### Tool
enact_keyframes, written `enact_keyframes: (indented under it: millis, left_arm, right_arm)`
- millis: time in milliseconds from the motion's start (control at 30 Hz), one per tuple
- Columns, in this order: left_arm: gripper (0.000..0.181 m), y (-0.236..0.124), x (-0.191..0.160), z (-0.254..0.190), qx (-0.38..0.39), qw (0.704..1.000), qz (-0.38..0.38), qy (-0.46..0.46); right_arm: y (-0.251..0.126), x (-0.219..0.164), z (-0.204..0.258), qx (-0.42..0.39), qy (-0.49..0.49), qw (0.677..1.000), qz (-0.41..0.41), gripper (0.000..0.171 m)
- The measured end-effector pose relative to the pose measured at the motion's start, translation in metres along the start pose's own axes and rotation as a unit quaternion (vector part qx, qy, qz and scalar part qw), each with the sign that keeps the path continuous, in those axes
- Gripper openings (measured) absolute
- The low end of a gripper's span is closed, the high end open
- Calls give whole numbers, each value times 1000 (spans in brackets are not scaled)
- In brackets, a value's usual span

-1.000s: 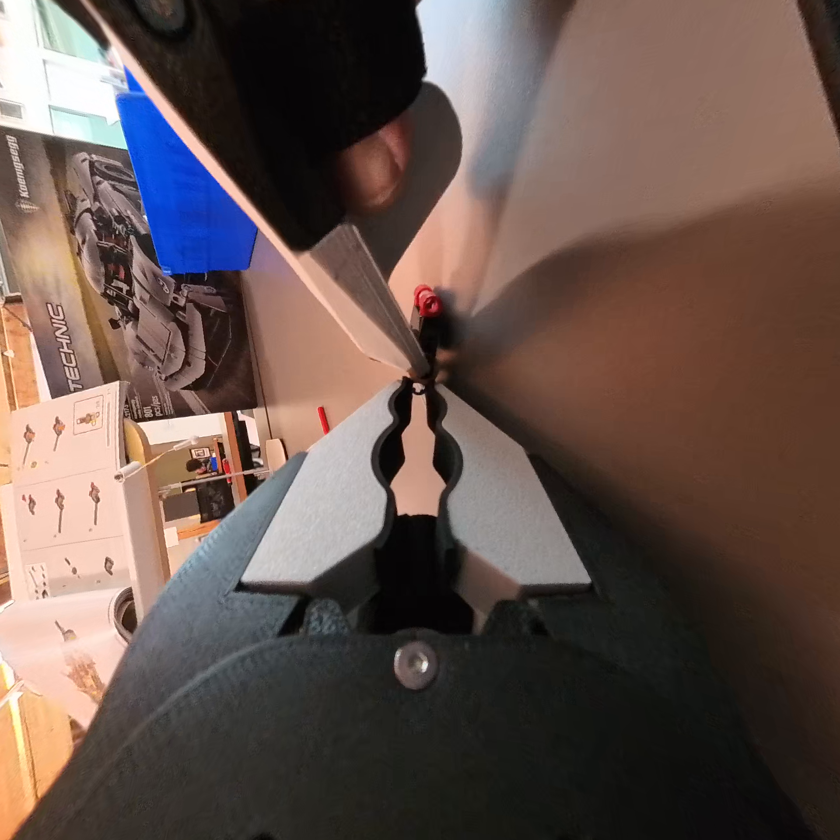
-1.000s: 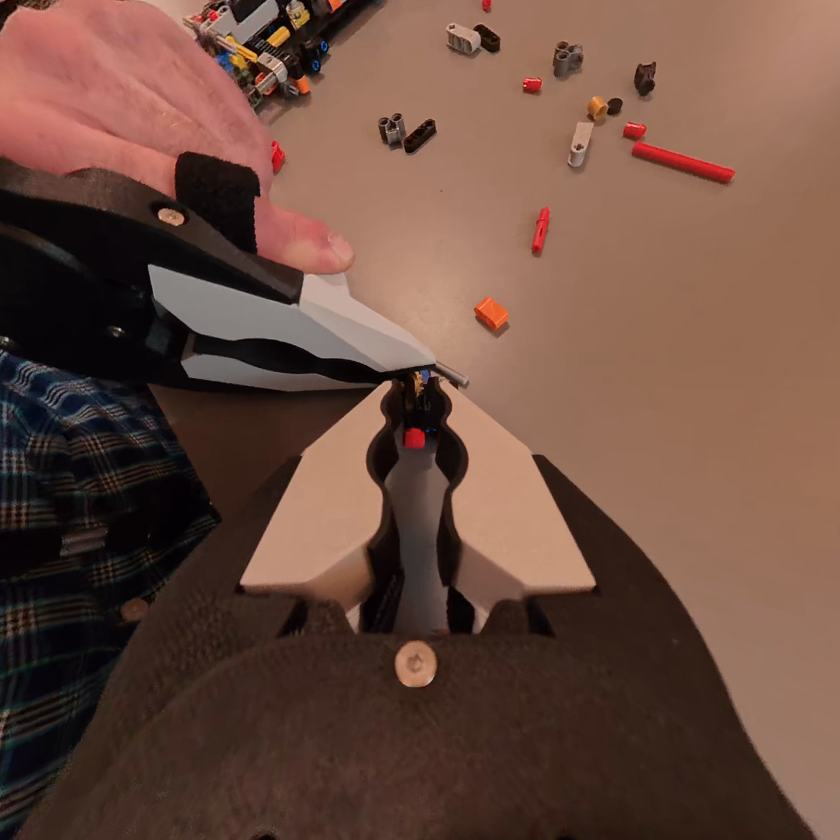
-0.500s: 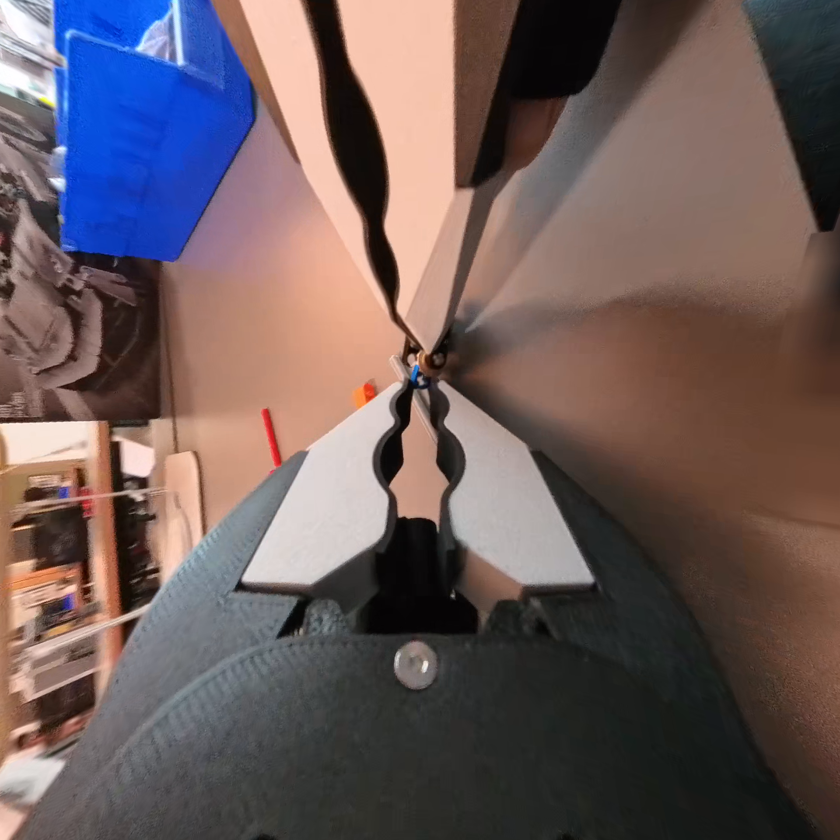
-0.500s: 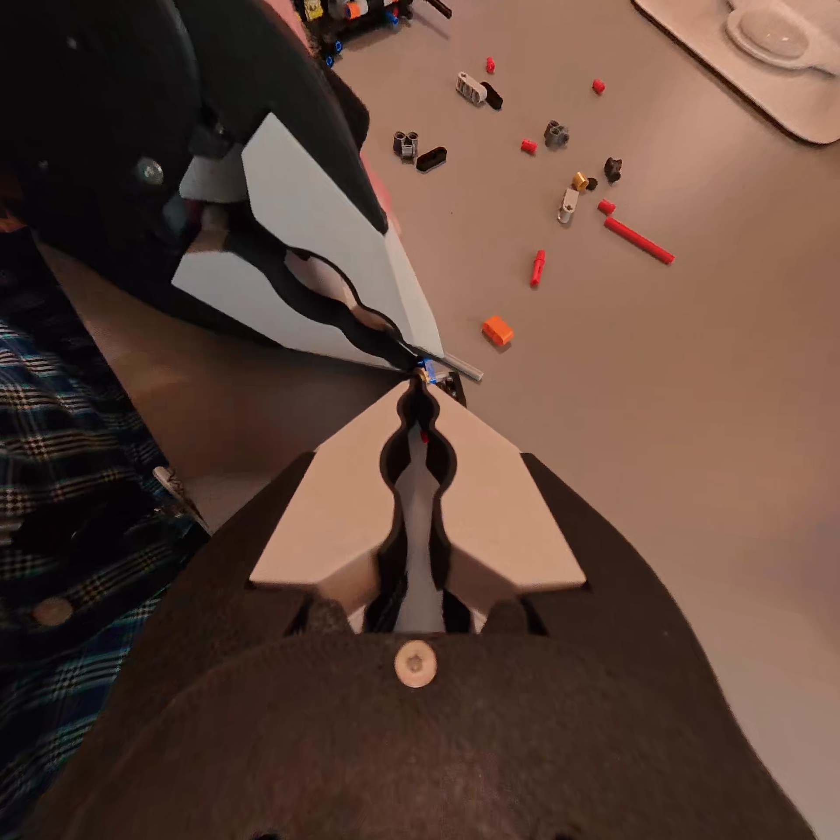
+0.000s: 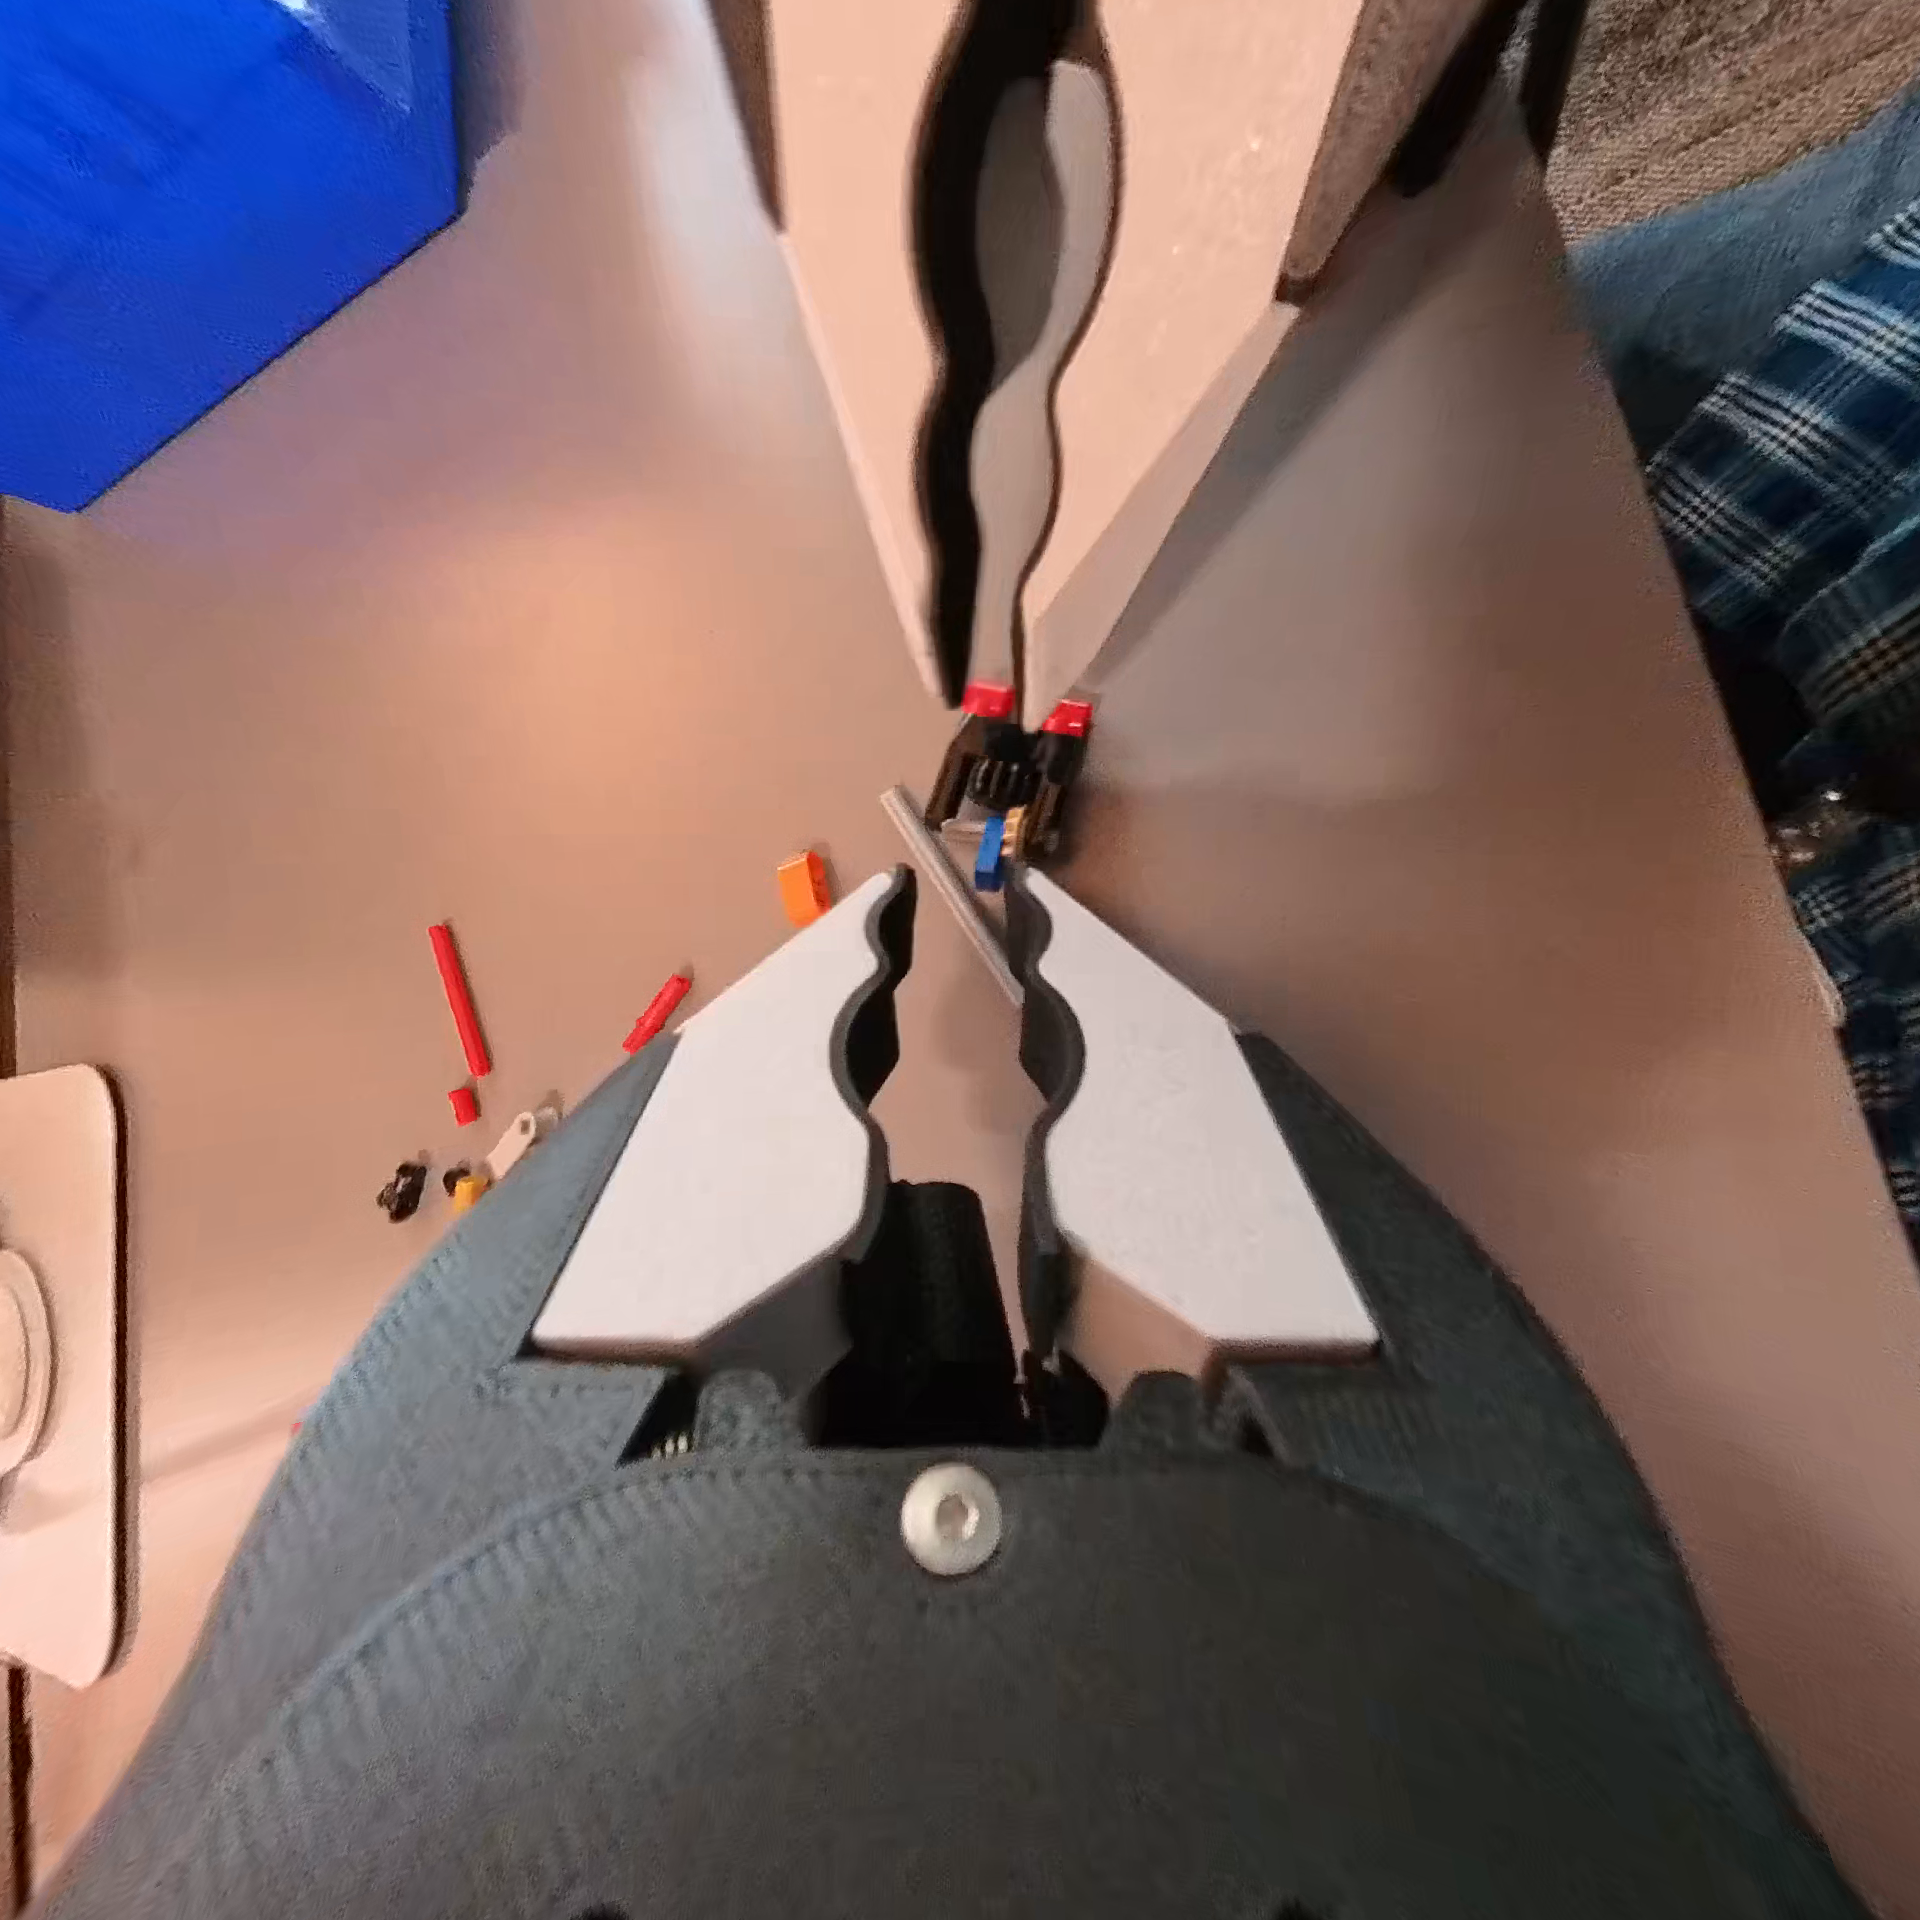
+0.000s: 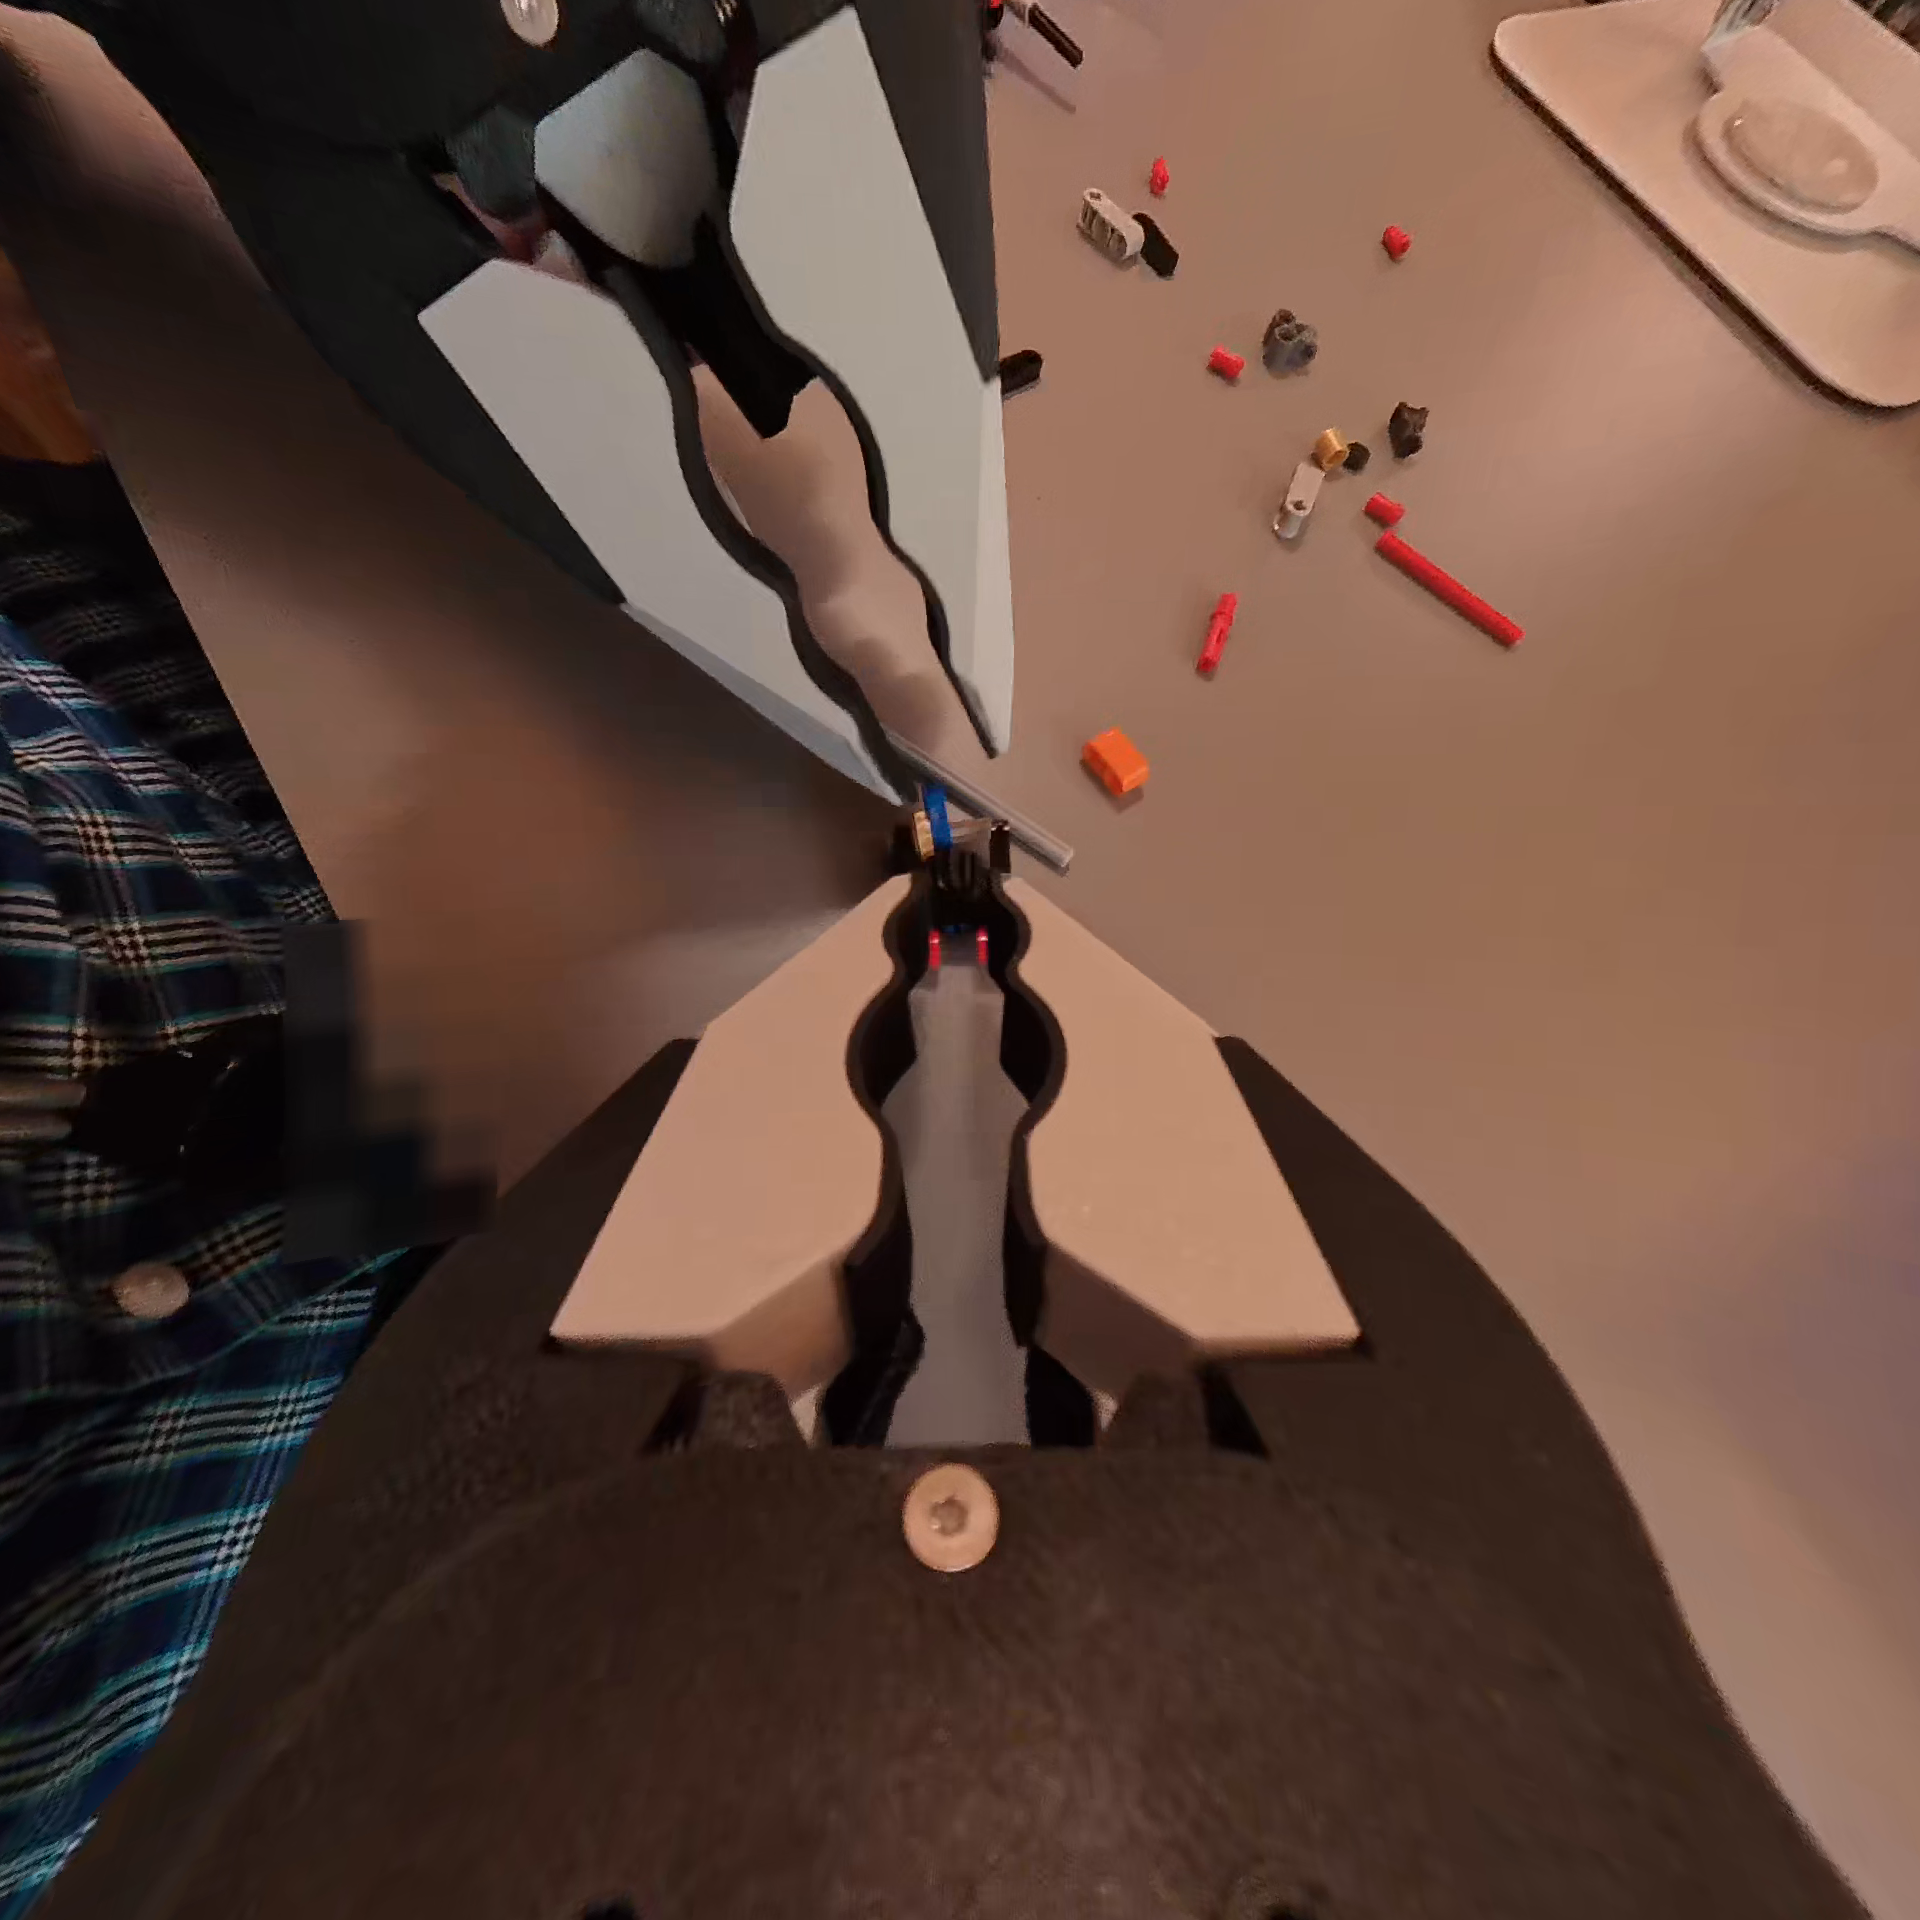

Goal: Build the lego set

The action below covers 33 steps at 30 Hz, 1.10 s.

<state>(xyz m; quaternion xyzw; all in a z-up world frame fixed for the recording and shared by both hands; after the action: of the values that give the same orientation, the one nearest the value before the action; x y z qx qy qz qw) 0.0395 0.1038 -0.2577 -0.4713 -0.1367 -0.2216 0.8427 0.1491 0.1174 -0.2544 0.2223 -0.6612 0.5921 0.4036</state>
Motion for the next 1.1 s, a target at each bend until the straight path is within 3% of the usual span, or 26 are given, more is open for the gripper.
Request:
enact_keyframes:
  millis: [333,667,767,867,1100]
  left_arm:
    - [4,11,3,-4,-25,1000,-5,16]
    - [4,12,5,-5,-19,1000,-14,13]
    - [12,12,5,-2,-9,1000,-13,5]
    - [4,14,6,-5,-13,1000,-15,7]
    - [3,14,8,-6,-1,1000,-6,24]
  right_arm:
    - [14,-2,-7,1,-22,999,31,31]
    - [11,-10,-12,33,-26,998,51,24]
    - [11,-11,-12,34,-30,998,48,24]
    - [11,-11,-12,31,-34,998,45,24]
    - [11,-9,-11,23,-61,997,45,24]
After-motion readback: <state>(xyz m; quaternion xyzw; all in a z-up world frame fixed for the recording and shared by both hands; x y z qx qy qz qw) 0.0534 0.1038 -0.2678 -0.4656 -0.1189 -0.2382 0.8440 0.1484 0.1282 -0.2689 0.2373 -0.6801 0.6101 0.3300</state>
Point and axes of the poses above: each gripper's, where its closed fingertips meet, y out along the fingers, x out of its top, z = x × y across the jaws, the point moved 7 cm from there along -y, back along the fingers, and after that the axes turned 12 degrees about y, right-handed, at the moved point
